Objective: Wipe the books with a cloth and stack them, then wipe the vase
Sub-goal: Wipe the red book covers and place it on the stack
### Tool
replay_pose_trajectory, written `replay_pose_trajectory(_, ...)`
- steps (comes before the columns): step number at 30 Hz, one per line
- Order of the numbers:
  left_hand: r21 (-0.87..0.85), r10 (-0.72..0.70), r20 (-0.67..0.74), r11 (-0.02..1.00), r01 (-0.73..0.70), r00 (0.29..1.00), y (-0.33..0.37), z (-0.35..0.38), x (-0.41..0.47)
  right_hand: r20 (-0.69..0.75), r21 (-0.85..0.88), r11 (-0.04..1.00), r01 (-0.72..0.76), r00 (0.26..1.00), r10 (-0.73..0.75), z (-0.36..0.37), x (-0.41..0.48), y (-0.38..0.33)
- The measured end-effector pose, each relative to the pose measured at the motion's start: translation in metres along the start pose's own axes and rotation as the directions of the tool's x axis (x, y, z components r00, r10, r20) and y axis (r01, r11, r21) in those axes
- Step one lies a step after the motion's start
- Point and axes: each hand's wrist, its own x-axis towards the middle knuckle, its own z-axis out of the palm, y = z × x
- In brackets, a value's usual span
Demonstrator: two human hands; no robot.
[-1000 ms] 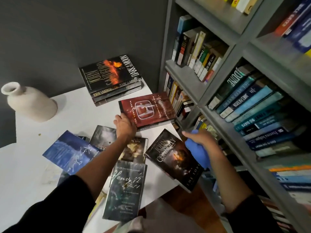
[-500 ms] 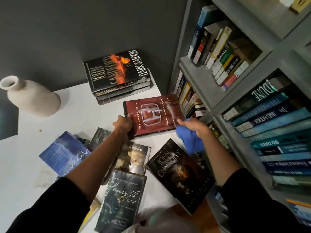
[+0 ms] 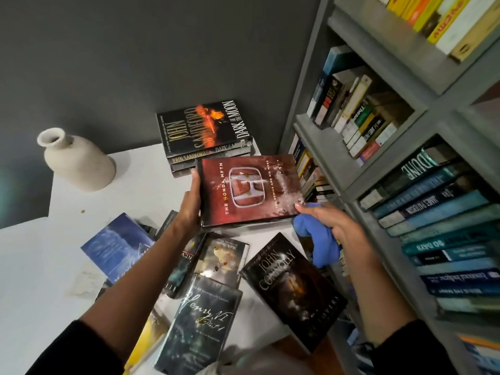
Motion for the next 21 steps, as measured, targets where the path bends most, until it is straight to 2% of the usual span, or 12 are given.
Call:
replay_pose_trajectory(3, -0.144, 0.040, 0.111, 0.989, -0.024, 0.993, 0.001, -0.011, -0.017, -0.013, -0.016, 0.999, 0.038, 0.999, -0.039, 0.010, -0.024, -0.007)
replay_pose_trajectory(5, -0.182, 0.058, 0.107, 0.983, -0.037, 0.993, 0.000, -0.023, -0.029, -0.023, -0.022, 0.996, 0.090, 0.996, -0.090, 0.020, -0.039, -0.011)
replay_pose_trajectory(7, -0.192, 0.094, 0.048, 0.978, -0.083, 0.994, 0.000, -0.034, -0.040, -0.027, -0.041, 0.988, 0.151, 0.988, -0.153, 0.032, -0.053, -0.012)
replay_pose_trajectory(11, -0.145, 0.174, -0.168, 0.969, -0.199, 0.970, 0.004, -0.053, -0.063, -0.004, -0.079, 0.972, 0.221, 0.975, -0.222, 0.054, -0.078, -0.009)
replay_pose_trajectory(13, -0.142, 0.212, -0.189, 0.960, -0.240, 0.959, 0.004, -0.065, -0.072, 0.008, -0.047, 0.972, 0.232, 0.973, -0.231, 0.057, -0.091, -0.008)
replay_pose_trajectory(15, -0.134, 0.244, -0.198, 0.953, -0.273, 0.949, 0.003, -0.076, -0.080, -0.049, 0.047, 0.960, 0.275, 0.961, -0.273, 0.055, -0.096, -0.008)
replay_pose_trajectory(17, -0.151, 0.254, -0.201, 0.946, -0.286, 0.946, 0.001, -0.085, -0.088, -0.198, 0.190, 0.899, 0.394, 0.912, -0.358, 0.054, -0.104, -0.014)
replay_pose_trajectory(19, -0.186, 0.244, -0.185, 0.942, -0.278, 0.952, -0.004, -0.092, -0.095, -0.358, 0.288, 0.785, 0.549, 0.821, -0.444, 0.061, -0.115, -0.026)
replay_pose_trajectory(21, -0.229, 0.231, -0.150, 0.938, -0.261, 0.961, -0.007, -0.095, -0.101, -0.411, 0.211, 0.684, 0.698, 0.698, -0.586, 0.076, -0.124, -0.035)
